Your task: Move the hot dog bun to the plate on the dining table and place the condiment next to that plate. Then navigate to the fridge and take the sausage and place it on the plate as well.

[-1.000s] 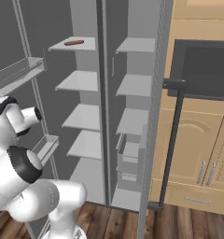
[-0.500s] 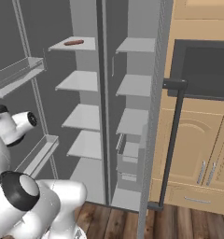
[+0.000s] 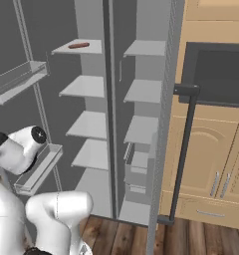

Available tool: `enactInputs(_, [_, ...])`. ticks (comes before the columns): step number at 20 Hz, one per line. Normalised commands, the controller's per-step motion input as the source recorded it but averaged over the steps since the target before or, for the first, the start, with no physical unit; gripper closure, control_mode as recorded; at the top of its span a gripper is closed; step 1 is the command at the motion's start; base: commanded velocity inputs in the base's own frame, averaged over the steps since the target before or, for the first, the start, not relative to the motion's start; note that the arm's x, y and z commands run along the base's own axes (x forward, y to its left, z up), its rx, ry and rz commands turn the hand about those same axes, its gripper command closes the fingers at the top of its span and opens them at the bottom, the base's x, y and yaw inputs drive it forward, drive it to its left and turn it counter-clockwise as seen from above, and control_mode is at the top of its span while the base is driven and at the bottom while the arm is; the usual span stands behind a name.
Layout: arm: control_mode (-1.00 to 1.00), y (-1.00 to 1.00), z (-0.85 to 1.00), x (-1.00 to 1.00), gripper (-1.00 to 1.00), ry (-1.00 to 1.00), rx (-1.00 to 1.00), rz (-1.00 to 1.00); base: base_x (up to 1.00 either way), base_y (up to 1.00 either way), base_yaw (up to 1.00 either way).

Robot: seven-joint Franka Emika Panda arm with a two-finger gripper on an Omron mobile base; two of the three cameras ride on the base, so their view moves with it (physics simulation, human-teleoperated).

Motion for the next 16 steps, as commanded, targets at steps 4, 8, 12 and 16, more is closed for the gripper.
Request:
enactInputs(4, [-1.0,-0.75,0.4,-0.4,-1.0,-0.27,-0.32,-0.11,0.0,0.0,0.0])
enactInputs(8, [-1.0,-0.78,0.4,-0.37,-1.0,-0.23,-0.31,-0.12,0.0,0.0,0.0])
enactInputs(12, [-1.0,-0.85,0.37,-0.31,-1.0,-0.21,-0.27,-0.13,0.0,0.0,0.0])
enactInputs(16, [-1.0,-0.88,0.15,-0.36,-1.0,-0.27,-0.21,-0.11,0.0,0.0,0.0])
